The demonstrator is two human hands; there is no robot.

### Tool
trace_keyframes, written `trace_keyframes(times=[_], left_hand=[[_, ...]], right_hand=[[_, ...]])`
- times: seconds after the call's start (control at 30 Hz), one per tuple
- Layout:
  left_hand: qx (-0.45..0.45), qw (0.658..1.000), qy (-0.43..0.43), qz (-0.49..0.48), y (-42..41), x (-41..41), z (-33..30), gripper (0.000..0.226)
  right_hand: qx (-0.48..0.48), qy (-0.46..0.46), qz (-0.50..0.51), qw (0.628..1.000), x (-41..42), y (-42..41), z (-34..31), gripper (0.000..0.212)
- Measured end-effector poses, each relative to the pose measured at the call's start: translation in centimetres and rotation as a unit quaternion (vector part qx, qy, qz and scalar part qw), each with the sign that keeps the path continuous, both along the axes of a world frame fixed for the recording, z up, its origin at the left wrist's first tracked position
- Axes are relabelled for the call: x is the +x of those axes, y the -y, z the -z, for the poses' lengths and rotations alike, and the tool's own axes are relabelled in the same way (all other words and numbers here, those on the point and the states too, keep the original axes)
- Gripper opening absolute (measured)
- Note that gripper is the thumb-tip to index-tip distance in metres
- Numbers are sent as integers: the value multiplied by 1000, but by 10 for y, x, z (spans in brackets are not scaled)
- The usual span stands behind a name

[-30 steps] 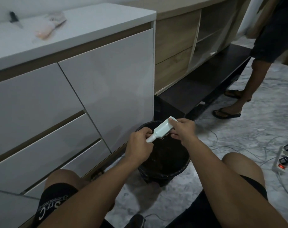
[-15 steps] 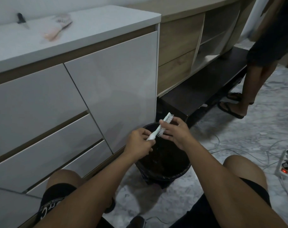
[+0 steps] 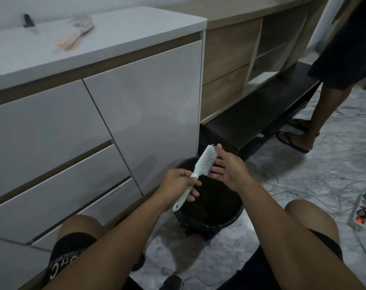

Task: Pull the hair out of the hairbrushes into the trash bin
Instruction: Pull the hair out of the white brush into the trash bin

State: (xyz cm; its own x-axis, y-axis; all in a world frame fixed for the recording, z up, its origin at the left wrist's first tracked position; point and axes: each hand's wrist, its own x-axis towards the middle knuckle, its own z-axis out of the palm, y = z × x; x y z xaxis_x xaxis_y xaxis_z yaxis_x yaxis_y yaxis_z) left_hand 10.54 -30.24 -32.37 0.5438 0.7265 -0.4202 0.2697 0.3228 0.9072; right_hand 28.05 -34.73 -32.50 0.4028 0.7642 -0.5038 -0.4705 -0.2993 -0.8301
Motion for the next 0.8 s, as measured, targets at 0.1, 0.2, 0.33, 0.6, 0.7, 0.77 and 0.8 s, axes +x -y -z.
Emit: trace_keyframes(times=[0.1, 0.2, 0.33, 0.6, 0.7, 0.77, 0.8], left_hand=[[-30, 999, 12, 18, -3, -3, -4, 14], [-35, 999, 14, 26, -4, -3, -7, 20], [-22, 999, 6, 40, -4, -4, -8, 20], [37, 996, -62, 54, -3, -6, 0, 28], [68, 992, -86, 61, -4, -6, 3, 31], [84, 990, -99, 59, -5, -5, 4, 31], [92, 989, -103, 58, -5, -4, 4, 31]], right_hand=[[31, 22, -66, 997, -5, 3, 1, 61], [51, 55, -69, 995, -12, 3, 2, 70], [57, 74, -17, 995, -9, 1, 3, 51], [24, 83, 101, 991, -5, 2, 2, 17], [12, 84, 138, 987, -3, 2, 3, 10], [4, 132, 165, 977, -2, 0, 4, 11], [0, 171, 159, 972, -2, 0, 5, 13]])
